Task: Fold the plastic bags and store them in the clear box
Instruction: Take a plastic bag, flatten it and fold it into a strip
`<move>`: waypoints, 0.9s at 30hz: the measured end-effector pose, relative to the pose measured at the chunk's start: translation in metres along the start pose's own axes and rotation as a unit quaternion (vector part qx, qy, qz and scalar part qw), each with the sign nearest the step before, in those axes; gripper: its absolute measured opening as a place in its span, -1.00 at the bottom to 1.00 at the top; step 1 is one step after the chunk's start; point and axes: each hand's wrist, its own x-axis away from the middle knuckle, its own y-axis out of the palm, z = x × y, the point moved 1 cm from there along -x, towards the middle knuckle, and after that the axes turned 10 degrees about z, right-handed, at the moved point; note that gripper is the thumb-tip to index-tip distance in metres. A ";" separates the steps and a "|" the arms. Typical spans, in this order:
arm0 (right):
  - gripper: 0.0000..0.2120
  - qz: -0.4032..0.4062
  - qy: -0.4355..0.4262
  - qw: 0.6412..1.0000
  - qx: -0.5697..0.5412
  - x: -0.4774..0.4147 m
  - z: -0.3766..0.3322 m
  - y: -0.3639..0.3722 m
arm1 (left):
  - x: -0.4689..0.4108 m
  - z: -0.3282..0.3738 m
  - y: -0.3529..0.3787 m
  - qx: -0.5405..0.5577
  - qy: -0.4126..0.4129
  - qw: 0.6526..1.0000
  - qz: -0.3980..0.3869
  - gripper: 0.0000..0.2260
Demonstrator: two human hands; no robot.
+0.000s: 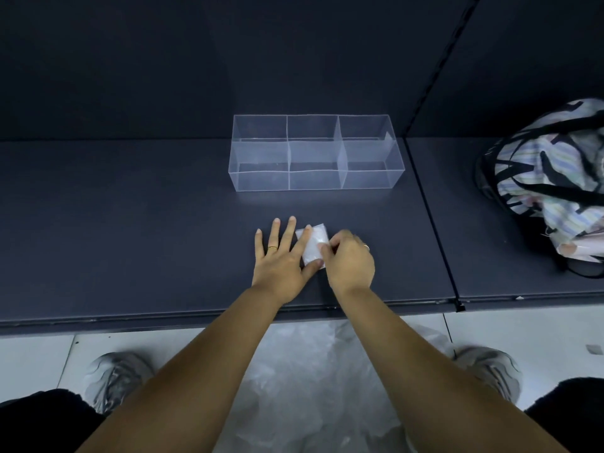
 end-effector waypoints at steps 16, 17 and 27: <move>-0.86 0.057 0.012 0.998 -0.007 0.012 0.022 0.003 | -0.003 -0.007 -0.007 0.007 -0.014 0.997 -0.070 -0.23; -0.84 0.048 0.030 0.998 -0.010 0.012 0.018 0.003 | -0.002 -0.003 -0.006 0.012 -0.031 0.997 -0.064 -0.22; -0.80 -0.072 0.103 0.942 -0.310 -0.009 0.001 -0.031 | 0.008 0.026 -0.028 0.266 -0.203 0.942 -0.037 -0.08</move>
